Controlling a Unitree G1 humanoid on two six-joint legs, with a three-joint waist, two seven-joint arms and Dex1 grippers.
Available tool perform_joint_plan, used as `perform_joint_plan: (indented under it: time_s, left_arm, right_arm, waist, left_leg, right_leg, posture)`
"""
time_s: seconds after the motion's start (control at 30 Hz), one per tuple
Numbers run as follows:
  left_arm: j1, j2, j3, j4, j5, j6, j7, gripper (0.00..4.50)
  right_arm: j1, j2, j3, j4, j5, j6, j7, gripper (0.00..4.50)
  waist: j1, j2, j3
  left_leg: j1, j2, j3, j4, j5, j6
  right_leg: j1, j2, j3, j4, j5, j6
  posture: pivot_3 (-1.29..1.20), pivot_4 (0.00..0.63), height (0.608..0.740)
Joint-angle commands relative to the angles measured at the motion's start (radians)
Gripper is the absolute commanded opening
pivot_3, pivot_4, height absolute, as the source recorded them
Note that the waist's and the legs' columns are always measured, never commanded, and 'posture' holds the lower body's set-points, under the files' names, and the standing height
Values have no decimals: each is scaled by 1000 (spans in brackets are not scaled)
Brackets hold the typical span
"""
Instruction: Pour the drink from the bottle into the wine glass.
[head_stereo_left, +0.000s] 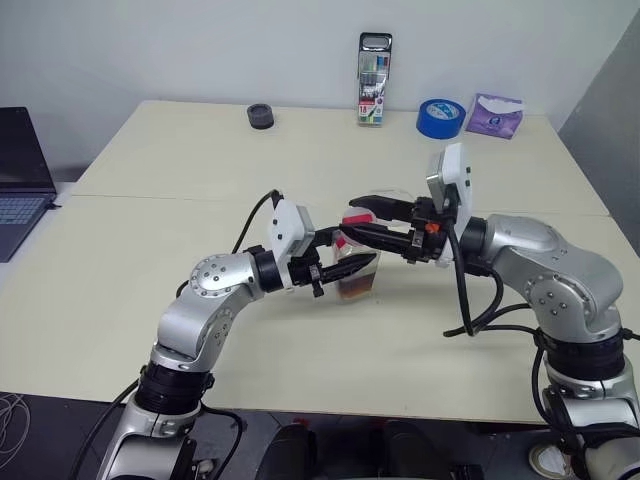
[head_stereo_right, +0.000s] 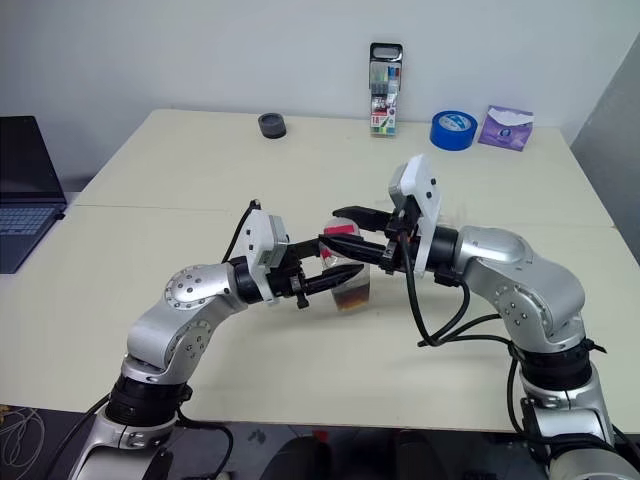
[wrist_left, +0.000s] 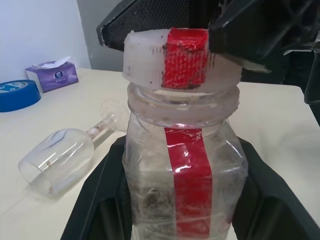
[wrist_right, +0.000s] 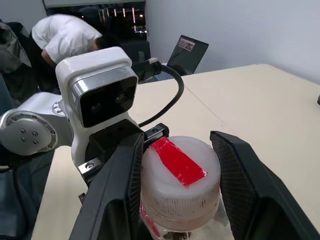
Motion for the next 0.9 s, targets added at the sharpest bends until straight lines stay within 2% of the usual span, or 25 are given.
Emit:
perform_joint_plan:
  time_s: [0.03, 0.07, 0.2, 0.37, 0.47, 0.57, 0.67, 0.8, 0.9]
  left_arm:
    - [-7, 3, 11, -41, -3, -21, -1, 2109]
    - [-8, 3, 10, -40, -3, -22, -1, 2109]
    - [-7, 4, 10, -37, -2, -26, -1, 2109]
    - [-7, 0, 7, -35, -1, -30, -1, 2109]
    - [-5, 0, 7, -33, -1, -32, -3, 2109]
    - [-4, 1, 8, -32, -2, -33, -4, 2109]
    - [-4, -2, 8, -29, -1, -36, -2, 2109]
    - [-2, -11, 3, -29, 3, -37, 6, 2109]
    - [-5, -16, 0, -32, 3, -34, 9, 2109]
  right_arm:
    - [-76, 10, -126, 9, 121, 61, -63, 1775]
    - [-77, 3, -127, 9, 117, 62, -64, 1775]
    - [-61, -104, -30, -29, -55, -96, 54, 1775]
    - [-100, -81, -124, 15, 27, -28, -23, 1775]
    - [-63, -119, -185, 15, 66, 31, -49, 1775]
    - [55, -183, -242, -33, 71, 64, -57, 1775]
    - [203, -177, -319, -54, 66, 81, -146, 1775]
    - [446, -151, -266, -43, -182, -55, -286, 1775]
    - [538, -83, -236, 16, -296, -96, -400, 1775]
  waist:
    - [0, 0, 0]
    - [1, 0, 0]
    - [3, 0, 0]
    - [-1, 0, 0]
    - [1, 0, 0]
    - [6, 0, 0]
    - [8, 0, 0]
    - [7, 0, 0]
    - [2, 0, 0]
  left_leg:
    - [0, 0, 0, 0, 0, 0]
    - [0, 0, 0, 0, 0, 0]
    - [-1, -1, 0, 0, 0, 0]
    - [0, 0, 0, 0, 0, 0]
    - [0, 0, 0, 0, 0, 0]
    - [-1, 0, 0, 0, 0, 0]
    - [-2, 0, 0, 0, 0, 0]
    - [-2, -1, 1, 0, 0, 0]
    - [0, -1, 1, 0, 0, 0]
  right_leg:
    - [0, 0, 0, 0, 0, 0]
    - [0, 0, 0, 0, 0, 0]
    - [0, 0, 0, -1, 0, 0]
    - [0, 0, 0, 0, 0, 0]
    - [0, 0, 0, 0, 0, 0]
    - [0, 0, 0, -1, 0, 0]
    - [0, -1, 0, -2, 0, 0]
    - [0, -1, 0, -1, 0, 0]
    - [0, 0, 1, 0, 0, 0]
  posture:
    - [0, 150, 740]
    - [0, 150, 740]
    - [0, 150, 740]
    - [0, 150, 740]
    - [0, 150, 740]
    - [0, 150, 740]
    - [0, 150, 740]
    - [0, 150, 740]
    - [0, 150, 740]
